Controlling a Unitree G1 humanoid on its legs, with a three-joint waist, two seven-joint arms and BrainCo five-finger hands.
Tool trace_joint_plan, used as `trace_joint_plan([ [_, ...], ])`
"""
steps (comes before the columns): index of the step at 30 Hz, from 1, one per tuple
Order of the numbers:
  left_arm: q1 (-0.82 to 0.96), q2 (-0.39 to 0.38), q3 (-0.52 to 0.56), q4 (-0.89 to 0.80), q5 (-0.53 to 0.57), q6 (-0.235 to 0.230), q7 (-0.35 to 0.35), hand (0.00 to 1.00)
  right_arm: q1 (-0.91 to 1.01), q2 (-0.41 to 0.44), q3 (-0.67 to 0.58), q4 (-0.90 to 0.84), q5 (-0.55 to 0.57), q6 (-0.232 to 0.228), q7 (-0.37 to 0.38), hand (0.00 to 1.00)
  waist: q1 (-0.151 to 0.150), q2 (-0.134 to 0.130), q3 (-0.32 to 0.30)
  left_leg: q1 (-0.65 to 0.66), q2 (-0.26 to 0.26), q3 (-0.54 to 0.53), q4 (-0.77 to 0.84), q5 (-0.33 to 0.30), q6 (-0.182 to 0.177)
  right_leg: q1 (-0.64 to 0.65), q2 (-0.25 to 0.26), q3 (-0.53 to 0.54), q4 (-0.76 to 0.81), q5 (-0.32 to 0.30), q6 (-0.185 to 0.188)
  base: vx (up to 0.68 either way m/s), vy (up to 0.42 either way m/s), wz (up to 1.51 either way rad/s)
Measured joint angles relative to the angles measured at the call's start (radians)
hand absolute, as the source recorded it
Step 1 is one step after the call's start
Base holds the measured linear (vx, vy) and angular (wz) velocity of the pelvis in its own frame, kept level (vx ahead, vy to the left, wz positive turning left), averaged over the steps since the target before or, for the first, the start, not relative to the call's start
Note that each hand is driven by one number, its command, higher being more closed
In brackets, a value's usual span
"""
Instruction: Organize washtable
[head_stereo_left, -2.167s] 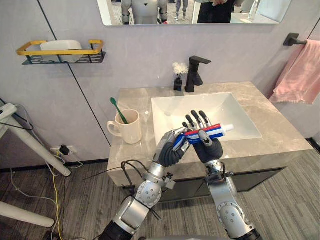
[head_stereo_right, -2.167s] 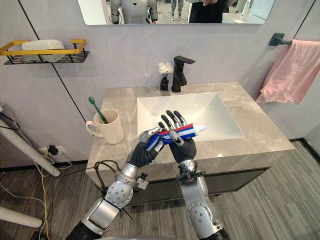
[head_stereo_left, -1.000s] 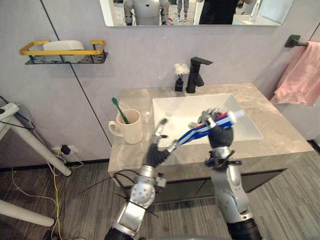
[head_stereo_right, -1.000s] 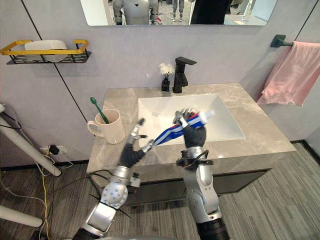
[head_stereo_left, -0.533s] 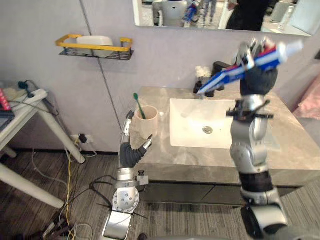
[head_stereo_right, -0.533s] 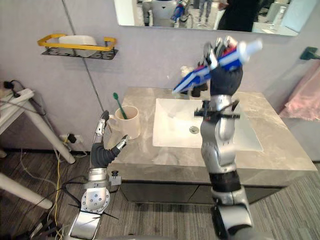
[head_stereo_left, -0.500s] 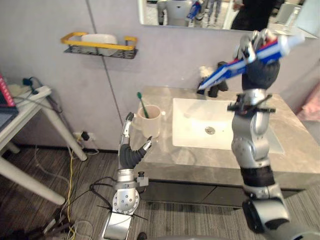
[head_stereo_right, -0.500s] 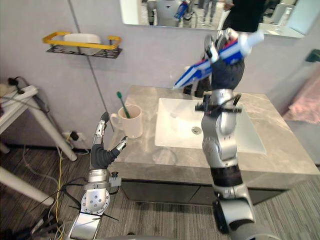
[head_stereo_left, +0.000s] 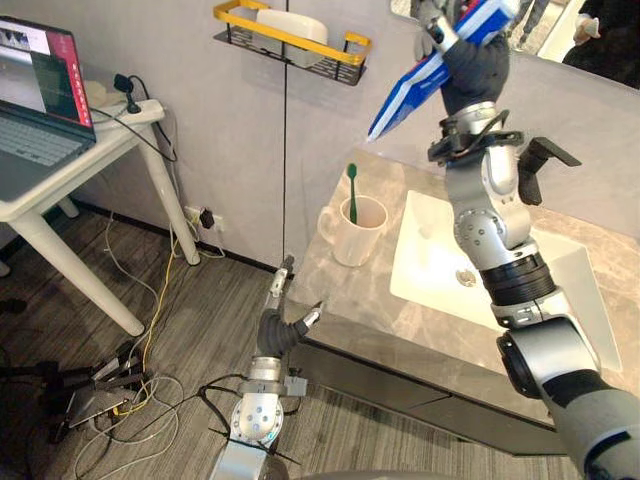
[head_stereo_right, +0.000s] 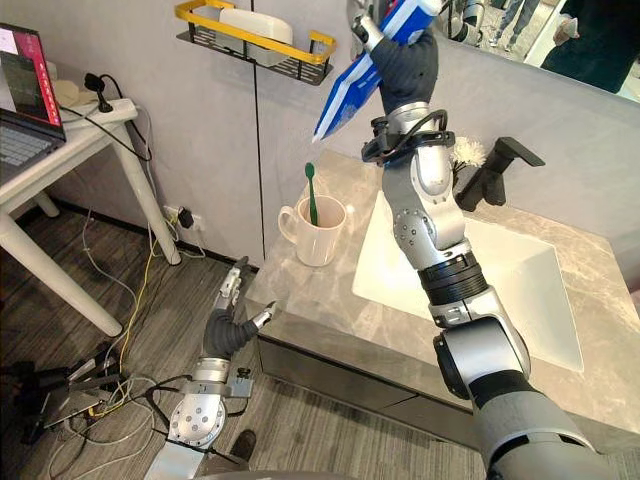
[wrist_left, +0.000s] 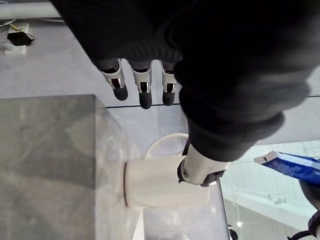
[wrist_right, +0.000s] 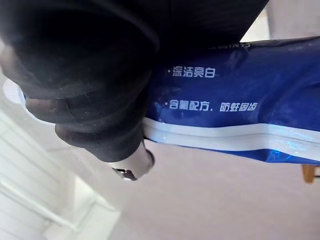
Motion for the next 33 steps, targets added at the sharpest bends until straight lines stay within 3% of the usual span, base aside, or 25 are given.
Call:
trace_joint_plan([
  [7,-0.011,0.014,-0.008,0.007,0.001,-0.002,-0.017,0.0,0.005,-0.055,0.005,-0.004,0.0,0.023,0.022,1.0,-0.001,-0.023,0.015,-0.012,0.0,-0.005,0.0,0.003,-0.001,-0.016,0.0,-0.004,0.003,0.0,0.0,-0.02,-0.003,0.02],
  [12,-0.03,0.032,-0.008,0.01,0.002,-0.019,-0.023,0.0,0.104,-0.082,-0.001,-0.118,-0.003,0.022,0.044,1.0,-0.001,-0.032,0.021,-0.032,-0.001,-0.012,0.0,0.007,0.0,-0.036,0.0,-0.014,0.008,0.0,0.0,0.0,-0.002,0.03],
  [33,-0.101,0.05,-0.015,0.021,0.003,-0.064,-0.039,0.0,0.295,-0.001,-0.029,-0.22,-0.004,0.023,0.063,1.0,0.0,-0.075,0.064,-0.065,0.004,0.007,0.003,0.009,0.001,-0.083,-0.002,0.007,0.031,0.0,-0.001,-0.01,0.002,-0.02],
])
